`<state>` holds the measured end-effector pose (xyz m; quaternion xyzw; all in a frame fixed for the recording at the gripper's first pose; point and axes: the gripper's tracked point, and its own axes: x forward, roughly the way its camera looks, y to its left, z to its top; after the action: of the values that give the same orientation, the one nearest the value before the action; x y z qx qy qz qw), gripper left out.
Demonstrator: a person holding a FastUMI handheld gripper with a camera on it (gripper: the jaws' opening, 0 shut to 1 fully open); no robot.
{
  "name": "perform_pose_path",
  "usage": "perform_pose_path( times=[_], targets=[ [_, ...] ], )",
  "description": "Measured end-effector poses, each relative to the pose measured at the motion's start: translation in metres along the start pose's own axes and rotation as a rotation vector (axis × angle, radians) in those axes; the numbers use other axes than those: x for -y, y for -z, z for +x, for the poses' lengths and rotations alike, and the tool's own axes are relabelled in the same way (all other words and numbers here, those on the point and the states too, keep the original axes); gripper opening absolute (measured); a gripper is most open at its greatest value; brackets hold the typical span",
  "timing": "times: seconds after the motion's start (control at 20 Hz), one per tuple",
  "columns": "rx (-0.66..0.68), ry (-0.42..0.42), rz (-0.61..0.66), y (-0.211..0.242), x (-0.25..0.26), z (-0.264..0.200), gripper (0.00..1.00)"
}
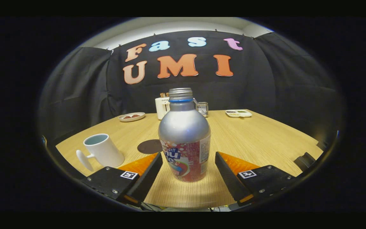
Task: Take the bottle from table, then pour the juice into the cup, finally place the bottle on the coaster
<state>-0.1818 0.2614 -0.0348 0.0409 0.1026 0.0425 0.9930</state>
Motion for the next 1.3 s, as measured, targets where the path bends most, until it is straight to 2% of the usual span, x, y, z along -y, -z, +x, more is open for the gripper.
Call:
perform_pose_path(
  times=[0.15, 0.3, 0.35, 0.5, 0.95, 1.3],
  targets=[
    [-0.023, 0.004, -0.012, 0.006, -0.003, 0.003, 0.95],
    [-0.034, 0.016, -0.026, 0.006, -0.004, 0.004, 0.81],
    [-0.041, 0.014, -0.026, 0.007, -0.006, 0.003, 0.80],
    [-0.057, 0.036, -0.066, 0.004, -0.008, 0.000, 0.78],
    [-0.016, 0.147, -0.337, -0.033, -0.025, -0.013, 0.78],
    [0.012, 0.200, -0.537, -0.056, -0.048, -0.019, 0.78]
  ],
)
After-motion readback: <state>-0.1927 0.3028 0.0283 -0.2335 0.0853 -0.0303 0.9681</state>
